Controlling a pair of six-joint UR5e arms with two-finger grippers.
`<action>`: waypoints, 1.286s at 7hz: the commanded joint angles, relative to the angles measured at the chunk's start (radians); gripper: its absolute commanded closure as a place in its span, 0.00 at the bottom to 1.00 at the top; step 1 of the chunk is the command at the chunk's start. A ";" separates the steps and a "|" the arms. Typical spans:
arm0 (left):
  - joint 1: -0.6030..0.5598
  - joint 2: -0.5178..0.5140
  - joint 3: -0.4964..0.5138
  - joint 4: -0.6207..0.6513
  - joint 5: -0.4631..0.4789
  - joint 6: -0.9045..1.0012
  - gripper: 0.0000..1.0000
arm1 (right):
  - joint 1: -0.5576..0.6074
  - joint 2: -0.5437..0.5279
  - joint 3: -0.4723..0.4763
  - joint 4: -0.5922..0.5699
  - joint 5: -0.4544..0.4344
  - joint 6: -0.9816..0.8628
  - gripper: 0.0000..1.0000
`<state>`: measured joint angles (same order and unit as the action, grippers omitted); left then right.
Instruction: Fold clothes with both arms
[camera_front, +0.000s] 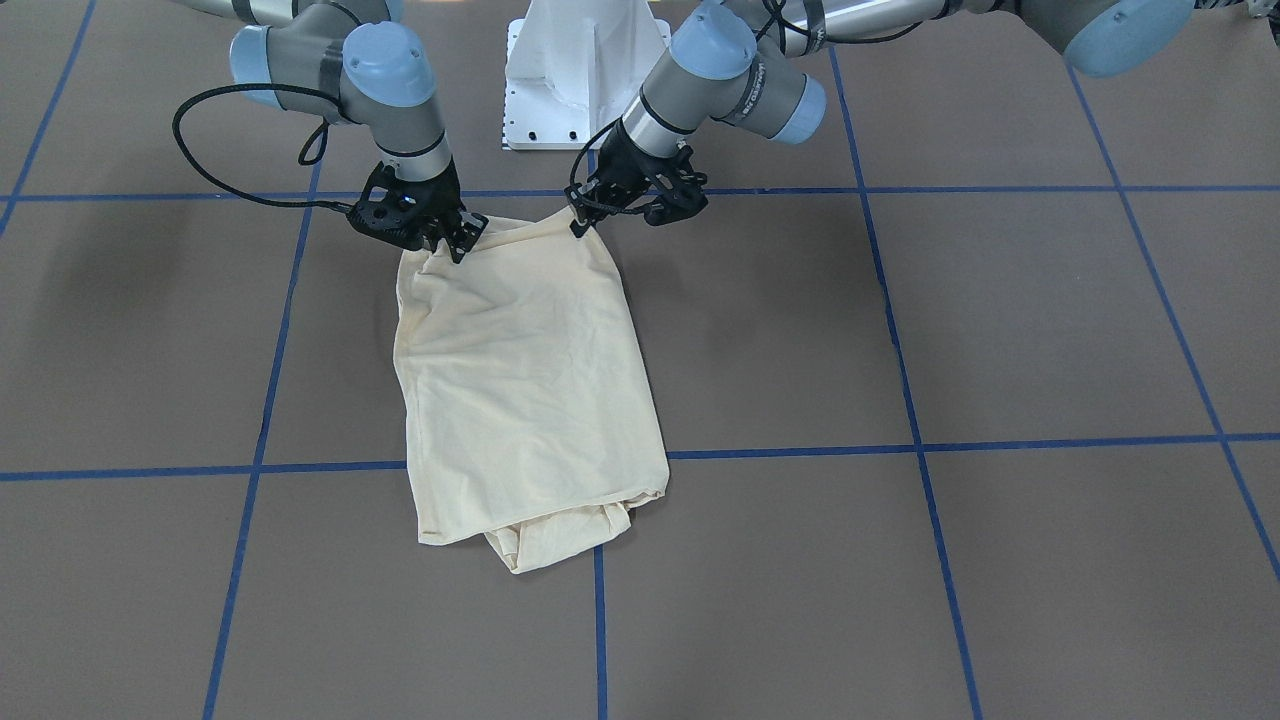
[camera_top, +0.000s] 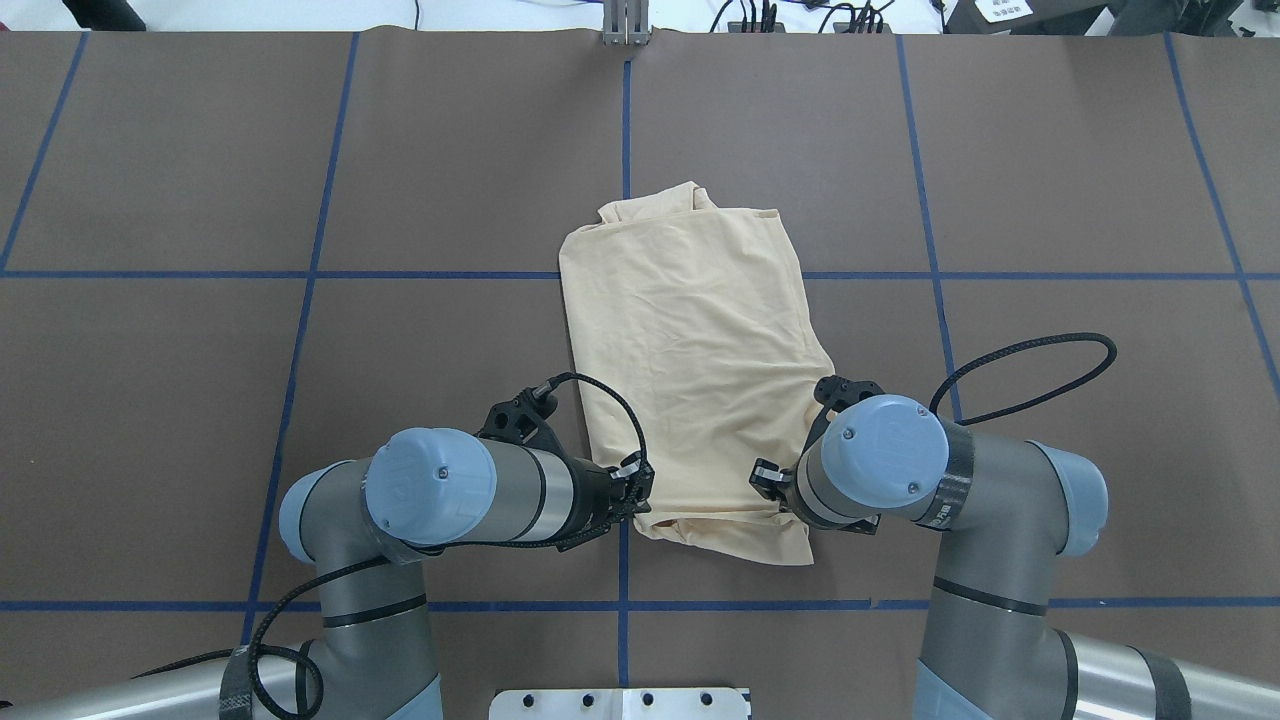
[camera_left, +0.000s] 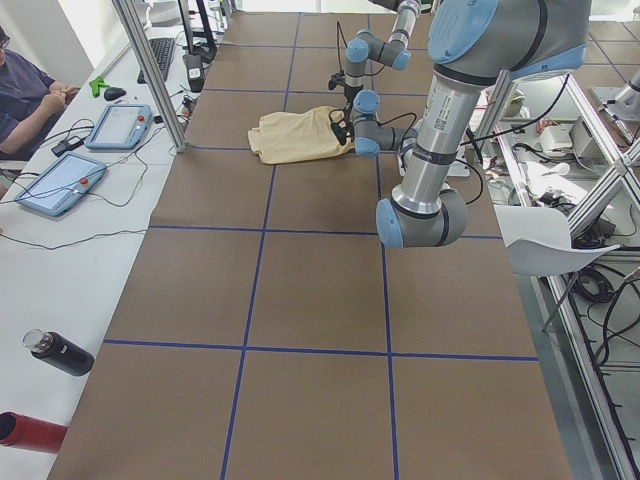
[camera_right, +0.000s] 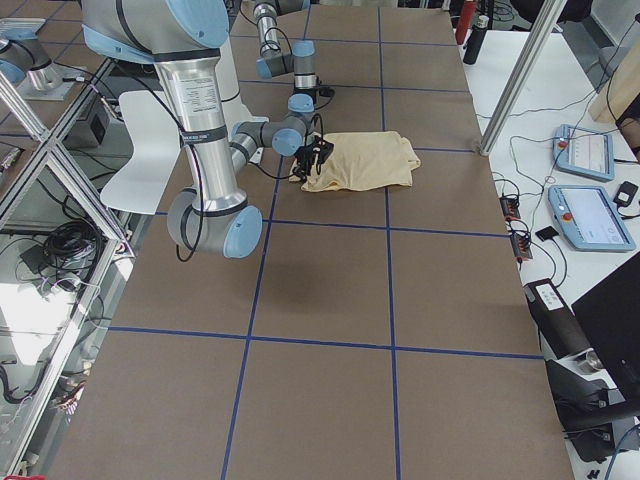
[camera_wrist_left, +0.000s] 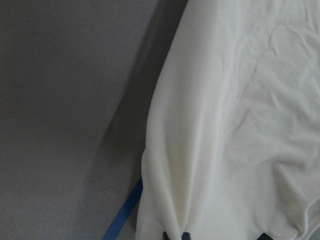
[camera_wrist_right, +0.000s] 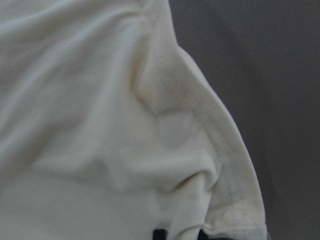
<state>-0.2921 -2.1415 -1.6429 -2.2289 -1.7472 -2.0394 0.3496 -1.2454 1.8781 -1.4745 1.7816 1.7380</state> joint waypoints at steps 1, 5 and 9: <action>-0.004 -0.001 0.000 0.000 -0.002 0.002 1.00 | 0.002 0.003 0.009 -0.004 0.004 0.000 1.00; -0.027 0.029 -0.049 0.000 -0.093 0.010 1.00 | 0.005 -0.002 0.073 -0.009 0.059 0.000 1.00; -0.015 0.061 -0.173 0.109 -0.178 0.010 1.00 | 0.008 -0.037 0.136 -0.004 0.200 -0.008 1.00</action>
<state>-0.3098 -2.0777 -1.7965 -2.1409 -1.9143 -2.0295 0.3555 -1.2807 2.0015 -1.4818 1.9298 1.7357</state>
